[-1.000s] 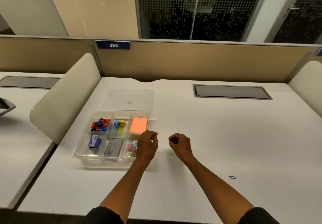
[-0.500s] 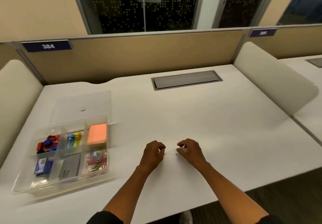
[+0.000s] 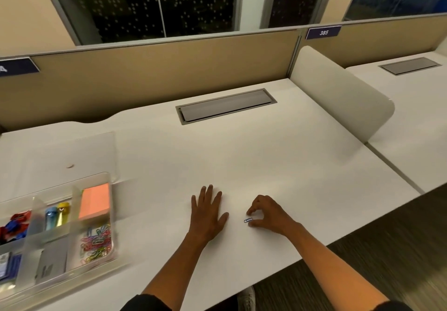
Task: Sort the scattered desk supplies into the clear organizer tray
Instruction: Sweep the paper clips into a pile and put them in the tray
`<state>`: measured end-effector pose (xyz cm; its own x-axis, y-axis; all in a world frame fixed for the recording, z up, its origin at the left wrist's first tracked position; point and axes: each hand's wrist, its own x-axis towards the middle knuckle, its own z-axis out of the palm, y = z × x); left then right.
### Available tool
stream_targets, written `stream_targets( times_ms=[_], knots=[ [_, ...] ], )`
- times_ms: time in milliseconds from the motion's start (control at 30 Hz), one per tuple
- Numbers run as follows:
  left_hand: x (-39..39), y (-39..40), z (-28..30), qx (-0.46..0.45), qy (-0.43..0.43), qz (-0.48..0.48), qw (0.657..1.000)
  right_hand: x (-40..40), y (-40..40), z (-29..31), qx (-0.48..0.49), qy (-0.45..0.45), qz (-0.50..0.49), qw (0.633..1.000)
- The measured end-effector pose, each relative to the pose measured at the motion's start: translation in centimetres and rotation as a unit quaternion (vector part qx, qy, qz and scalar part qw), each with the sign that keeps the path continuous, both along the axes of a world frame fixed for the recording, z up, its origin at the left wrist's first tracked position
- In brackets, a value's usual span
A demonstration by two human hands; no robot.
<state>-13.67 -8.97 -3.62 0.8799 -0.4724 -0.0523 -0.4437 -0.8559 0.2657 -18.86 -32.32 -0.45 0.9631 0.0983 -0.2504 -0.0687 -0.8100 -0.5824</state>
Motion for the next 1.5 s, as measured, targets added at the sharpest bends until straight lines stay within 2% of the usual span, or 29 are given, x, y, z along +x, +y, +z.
stream_targets(
  times_ms=[200,467,667,1067,1267,1500],
  knots=[
    [0.5,-1.2,0.1,0.028,-0.015,0.034,0.999,0.8,0.0,0.2,0.009,0.003,0.011,1.0],
    [0.9,-2.0,0.1,0.016,-0.012,0.066,0.998,3.3,0.1,1.4,-0.045,0.085,0.098,0.991],
    [1.7,-2.5,0.5,0.007,-0.015,0.095,0.995,4.9,0.1,1.3,-0.05,0.075,0.135,0.987],
    [3.8,-1.1,2.9,-0.007,-0.071,0.171,0.983,9.6,0.1,1.5,0.109,0.025,0.082,0.99],
    [4.1,2.4,4.9,-0.013,-0.109,0.236,0.966,12.0,4.0,2.5,0.207,0.022,0.074,0.975],
    [2.1,7.2,5.5,-0.005,-0.146,0.309,0.94,13.3,10.4,4.0,0.271,0.035,0.13,0.953]
  ],
)
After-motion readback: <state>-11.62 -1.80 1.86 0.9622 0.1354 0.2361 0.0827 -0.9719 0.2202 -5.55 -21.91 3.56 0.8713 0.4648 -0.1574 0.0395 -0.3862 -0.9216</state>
